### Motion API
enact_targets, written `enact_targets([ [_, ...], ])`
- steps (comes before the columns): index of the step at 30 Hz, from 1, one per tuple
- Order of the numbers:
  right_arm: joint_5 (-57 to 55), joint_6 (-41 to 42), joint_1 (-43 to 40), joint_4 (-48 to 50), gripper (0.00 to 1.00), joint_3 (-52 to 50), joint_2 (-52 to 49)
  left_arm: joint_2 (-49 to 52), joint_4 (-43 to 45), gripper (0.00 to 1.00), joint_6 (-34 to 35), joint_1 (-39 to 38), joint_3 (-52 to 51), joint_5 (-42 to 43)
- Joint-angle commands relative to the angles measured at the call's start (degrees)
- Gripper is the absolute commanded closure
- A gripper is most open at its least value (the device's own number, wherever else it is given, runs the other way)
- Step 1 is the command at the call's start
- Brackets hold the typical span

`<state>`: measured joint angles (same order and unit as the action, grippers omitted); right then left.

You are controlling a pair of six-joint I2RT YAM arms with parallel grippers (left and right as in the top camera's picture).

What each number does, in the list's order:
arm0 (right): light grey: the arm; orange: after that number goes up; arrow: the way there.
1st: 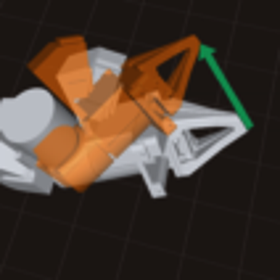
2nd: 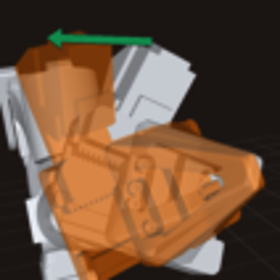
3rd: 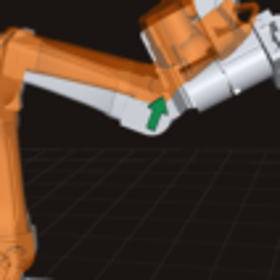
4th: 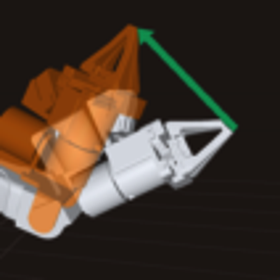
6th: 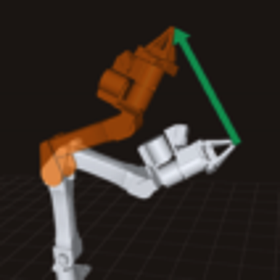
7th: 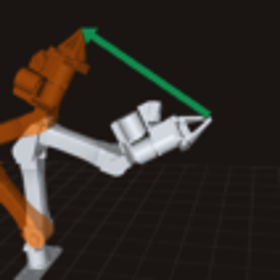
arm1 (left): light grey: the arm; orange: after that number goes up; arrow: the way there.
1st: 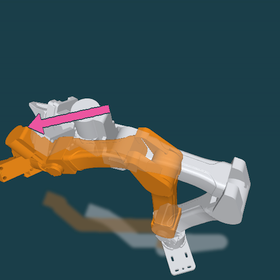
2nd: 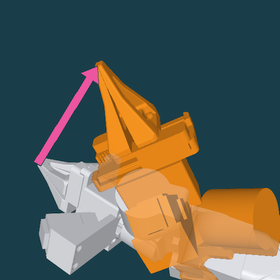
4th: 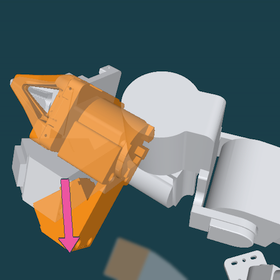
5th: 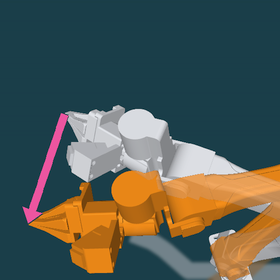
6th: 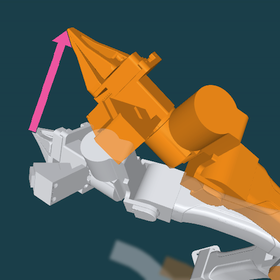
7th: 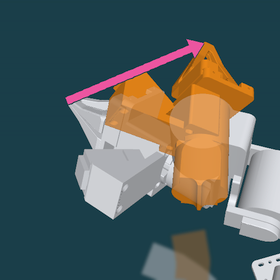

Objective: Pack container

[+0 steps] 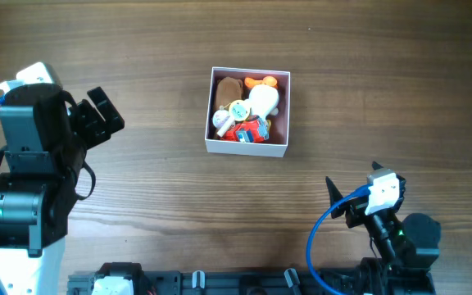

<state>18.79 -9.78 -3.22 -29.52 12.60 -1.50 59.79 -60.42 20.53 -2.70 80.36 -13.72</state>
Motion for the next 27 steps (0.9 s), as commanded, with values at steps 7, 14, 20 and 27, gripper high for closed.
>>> enact_targets([
  [7, -0.76, -0.55, -0.22, -0.35, 0.0, -3.41, 1.29, 0.0, 0.11, 0.0, 0.96, 0.37, 0.76, -0.72],
  [14, -0.79, -0.61, -0.22, -1.03, 0.0, -3.52, 0.7, 0.0, 0.11, 0.0, 0.96, 0.37, 0.76, -0.72],
  [20, -0.79, -0.59, -0.22, -1.01, 0.0, -3.52, 0.7, 0.0, 0.11, 0.0, 0.96, 0.37, 0.76, -0.72],
  [27, -0.79, -0.59, -0.22, -1.01, 0.0, -3.52, 0.7, 0.0, 0.11, 0.0, 0.96, 0.37, 0.76, -0.72],
])
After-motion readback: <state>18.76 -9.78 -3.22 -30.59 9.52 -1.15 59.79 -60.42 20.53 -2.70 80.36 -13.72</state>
